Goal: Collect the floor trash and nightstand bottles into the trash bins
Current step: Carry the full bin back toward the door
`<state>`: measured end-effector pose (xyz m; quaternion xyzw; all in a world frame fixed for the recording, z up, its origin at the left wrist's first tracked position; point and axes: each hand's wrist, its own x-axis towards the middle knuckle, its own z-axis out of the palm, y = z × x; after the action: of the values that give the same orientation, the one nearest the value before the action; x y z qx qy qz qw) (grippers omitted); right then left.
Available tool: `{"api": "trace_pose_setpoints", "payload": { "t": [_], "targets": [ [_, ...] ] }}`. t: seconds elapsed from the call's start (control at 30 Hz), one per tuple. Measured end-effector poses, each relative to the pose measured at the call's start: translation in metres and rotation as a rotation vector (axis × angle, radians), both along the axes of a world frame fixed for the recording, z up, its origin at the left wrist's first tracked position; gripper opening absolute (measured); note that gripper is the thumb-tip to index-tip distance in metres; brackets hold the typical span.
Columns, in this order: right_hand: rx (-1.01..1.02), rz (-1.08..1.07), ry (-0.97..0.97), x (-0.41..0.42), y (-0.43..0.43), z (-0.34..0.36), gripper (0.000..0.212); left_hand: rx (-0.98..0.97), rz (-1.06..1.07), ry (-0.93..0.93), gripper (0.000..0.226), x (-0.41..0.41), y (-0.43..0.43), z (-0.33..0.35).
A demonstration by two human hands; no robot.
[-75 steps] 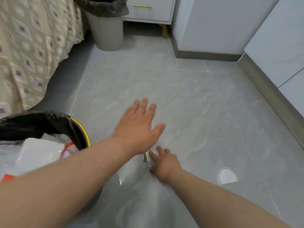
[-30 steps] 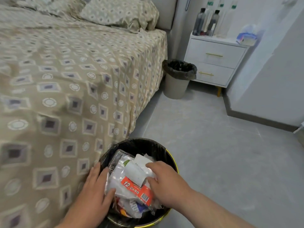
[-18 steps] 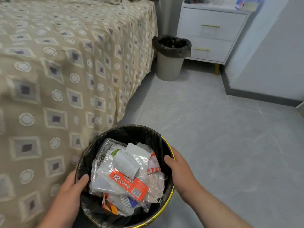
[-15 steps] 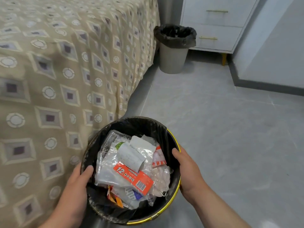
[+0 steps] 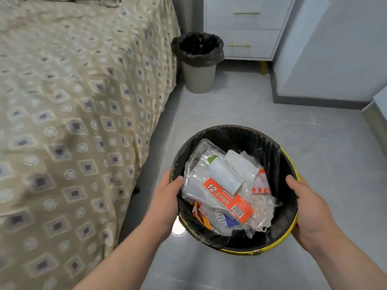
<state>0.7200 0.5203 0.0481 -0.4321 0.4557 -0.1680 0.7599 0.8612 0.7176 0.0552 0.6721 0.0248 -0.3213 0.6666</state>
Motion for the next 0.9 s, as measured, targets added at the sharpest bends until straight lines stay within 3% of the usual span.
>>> {"api": "trace_pose_setpoints", "payload": {
  "t": [0.13,0.23,0.27,0.37,0.4,0.53,0.6,0.73,0.9],
  "targets": [
    [0.008,-0.095,0.064,-0.058,-0.012,0.127,0.033,0.035,-0.140,0.029,0.032,-0.046,-0.024,0.115],
    [-0.012,-0.114,0.164,-0.104,-0.015,0.219,0.072,0.078,-0.210,0.071,0.031,-0.082,-0.030,0.201],
    [-0.014,-0.112,0.182,-0.119,-0.017,0.253,0.076,0.083,-0.237,0.086,0.030,-0.089,-0.030,0.238],
    [-0.027,-0.107,0.179,-0.157,-0.007,0.358,0.031,0.075,-0.342,0.079,0.026,-0.116,-0.032,0.344],
    [-0.034,-0.128,0.198,-0.166,-0.003,0.386,0.027,0.060,-0.355,0.080,0.024,-0.121,-0.033,0.376],
    [-0.129,-0.235,0.258,-0.211,0.016,0.475,0.047,0.017,-0.485,0.017,0.031,-0.142,-0.039,0.485],
    [-0.136,-0.329,0.187,-0.235,0.026,0.515,0.028,-0.020,-0.543,-0.026,0.025,-0.151,-0.051,0.520],
    [-0.169,-0.566,0.121,-0.291,0.055,0.564,0.025,-0.052,-0.788,-0.082,0.023,-0.193,-0.086,0.566],
    [-0.203,-0.814,0.112,-0.372,0.083,0.576,0.027,-0.099,-1.050,-0.134,0.029,-0.264,-0.136,0.589]
  ]
}}
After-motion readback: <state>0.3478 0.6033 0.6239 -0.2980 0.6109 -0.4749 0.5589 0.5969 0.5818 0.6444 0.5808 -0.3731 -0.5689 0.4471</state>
